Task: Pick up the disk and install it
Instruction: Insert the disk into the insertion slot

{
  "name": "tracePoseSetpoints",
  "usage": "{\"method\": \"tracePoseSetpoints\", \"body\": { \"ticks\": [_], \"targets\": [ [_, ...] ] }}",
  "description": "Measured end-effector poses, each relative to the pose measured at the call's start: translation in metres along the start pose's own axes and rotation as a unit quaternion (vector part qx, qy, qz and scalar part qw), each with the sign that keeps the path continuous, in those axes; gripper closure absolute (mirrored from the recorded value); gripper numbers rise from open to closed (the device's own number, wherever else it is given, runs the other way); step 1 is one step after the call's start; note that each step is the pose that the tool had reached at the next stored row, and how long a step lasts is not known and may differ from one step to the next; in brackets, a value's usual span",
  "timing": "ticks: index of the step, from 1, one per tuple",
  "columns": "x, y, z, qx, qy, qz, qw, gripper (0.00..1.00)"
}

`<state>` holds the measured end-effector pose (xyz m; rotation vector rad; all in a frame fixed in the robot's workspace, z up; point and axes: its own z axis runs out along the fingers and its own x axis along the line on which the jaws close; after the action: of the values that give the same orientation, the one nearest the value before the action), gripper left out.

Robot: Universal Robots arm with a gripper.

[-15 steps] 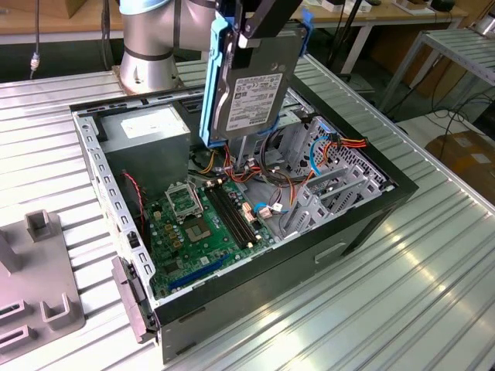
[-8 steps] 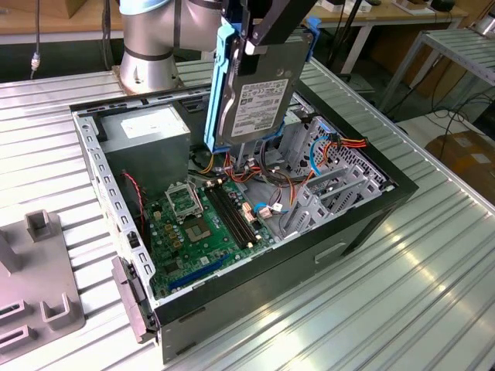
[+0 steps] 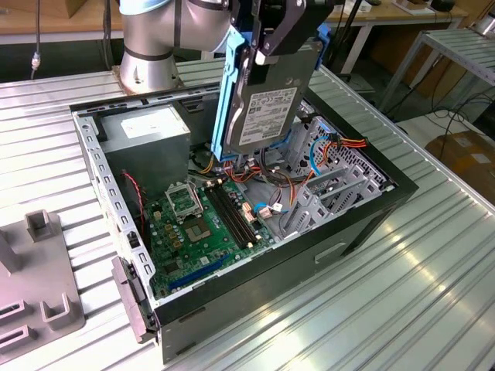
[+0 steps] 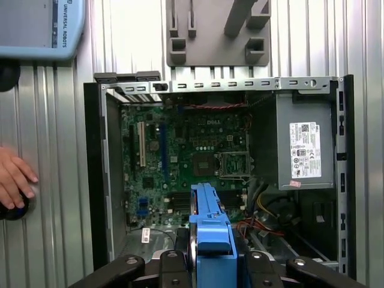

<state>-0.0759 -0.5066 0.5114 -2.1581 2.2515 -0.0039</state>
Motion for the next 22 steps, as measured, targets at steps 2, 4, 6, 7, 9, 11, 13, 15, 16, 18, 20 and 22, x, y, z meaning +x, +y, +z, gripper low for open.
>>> {"method": "tracePoseSetpoints", "body": {
  "ticks": [2,4,6,7,9,11,13,15,16,18,20,22],
  "targets": [
    [0.0029,-0.0005,0.0003,0.0002,0.0004,0.000,1.00000,0.63],
    [0.0059,-0.0010,0.0008,0.0006,0.0009,0.000,1.00000,0.63],
    [0.0106,-0.0020,0.0014,0.0011,0.0017,0.000,1.00000,0.63],
    [0.0128,-0.0026,0.0016,0.0012,0.0017,0.000,1.00000,0.63],
    [0.0165,-0.0039,0.0020,0.0012,0.0017,0.000,1.00000,0.63],
    [0.0198,-0.0056,0.0025,0.0012,0.0017,0.000,1.00000,0.63],
    [0.0221,-0.0083,0.0029,0.0012,0.0019,0.000,1.00000,0.63],
    [0.0231,-0.0170,0.0041,0.0012,0.0027,0.000,1.00000,0.63],
    [0.0231,-0.0241,0.0052,0.0013,0.0033,0.000,0.99999,0.63],
    [0.0225,-0.0432,0.0083,0.0014,0.0051,0.000,0.99999,0.63],
    [0.0221,-0.0560,0.0109,0.0015,0.0062,0.000,0.99998,0.63],
    [0.0217,-0.0691,0.0140,0.0018,0.0074,0.000,0.99997,0.63]
  ]
}}
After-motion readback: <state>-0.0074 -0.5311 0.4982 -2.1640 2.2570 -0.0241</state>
